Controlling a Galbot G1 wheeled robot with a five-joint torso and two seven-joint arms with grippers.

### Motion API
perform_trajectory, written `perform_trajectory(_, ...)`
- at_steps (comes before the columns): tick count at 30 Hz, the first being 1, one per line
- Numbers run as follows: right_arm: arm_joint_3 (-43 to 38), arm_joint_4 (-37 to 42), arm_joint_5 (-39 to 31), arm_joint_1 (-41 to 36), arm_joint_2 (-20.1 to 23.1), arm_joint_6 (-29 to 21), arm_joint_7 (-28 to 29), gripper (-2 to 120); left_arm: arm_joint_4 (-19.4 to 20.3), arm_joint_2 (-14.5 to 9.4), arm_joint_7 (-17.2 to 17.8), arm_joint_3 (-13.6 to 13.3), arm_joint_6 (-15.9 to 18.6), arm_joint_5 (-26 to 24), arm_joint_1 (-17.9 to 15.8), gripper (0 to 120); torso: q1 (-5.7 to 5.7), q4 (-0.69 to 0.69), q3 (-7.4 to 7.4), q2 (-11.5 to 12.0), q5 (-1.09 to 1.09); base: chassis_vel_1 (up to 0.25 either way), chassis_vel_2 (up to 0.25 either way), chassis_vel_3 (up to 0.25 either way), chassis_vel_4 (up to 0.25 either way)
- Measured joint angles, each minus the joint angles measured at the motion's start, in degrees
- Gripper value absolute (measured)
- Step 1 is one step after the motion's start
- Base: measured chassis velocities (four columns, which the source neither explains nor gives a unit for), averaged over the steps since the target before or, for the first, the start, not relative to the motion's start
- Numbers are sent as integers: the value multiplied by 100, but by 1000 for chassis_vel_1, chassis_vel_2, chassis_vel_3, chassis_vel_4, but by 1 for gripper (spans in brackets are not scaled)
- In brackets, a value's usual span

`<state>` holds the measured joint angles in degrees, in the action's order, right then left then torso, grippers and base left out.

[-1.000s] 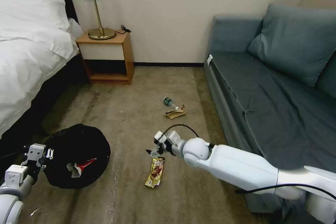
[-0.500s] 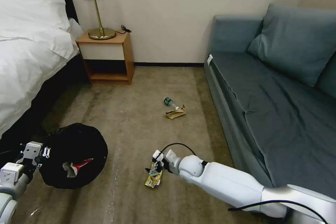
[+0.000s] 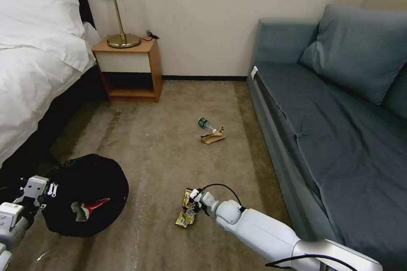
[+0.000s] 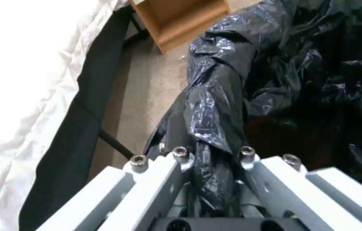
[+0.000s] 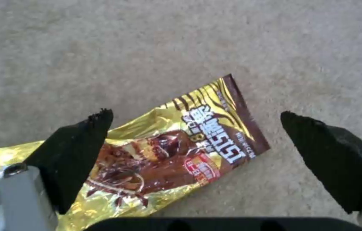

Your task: Pick up the trash bin, then pick up the garbage on the floor and place it into the trash bin.

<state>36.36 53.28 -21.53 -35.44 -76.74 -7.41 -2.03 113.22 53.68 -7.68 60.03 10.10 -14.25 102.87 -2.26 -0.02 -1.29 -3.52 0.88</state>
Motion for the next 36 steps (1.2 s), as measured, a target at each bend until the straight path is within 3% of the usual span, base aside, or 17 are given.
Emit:
perform_trajectory(11, -389, -984, 690, -172, -403, 487, 99, 100, 191, 109, -2, 11, 5, 57, 208, 4, 0, 0, 0, 0, -1, 0, 0, 0, 0)
perform_trajectory(33, -552, -1543, 1039, -286, -719, 880, -11, 100, 145, 236, -77, -32, -89, 138, 220, 4, 1, -1, 1, -1, 0, 0, 0, 0, 0)
perform_trajectory(36, -555, -1610, 1046, -290, -748, 967, -190, 94, 117, 277, -90, -75, -108, 158, 186, 4, 1, -1, 1, -1, 0, 0, 0, 0, 0)
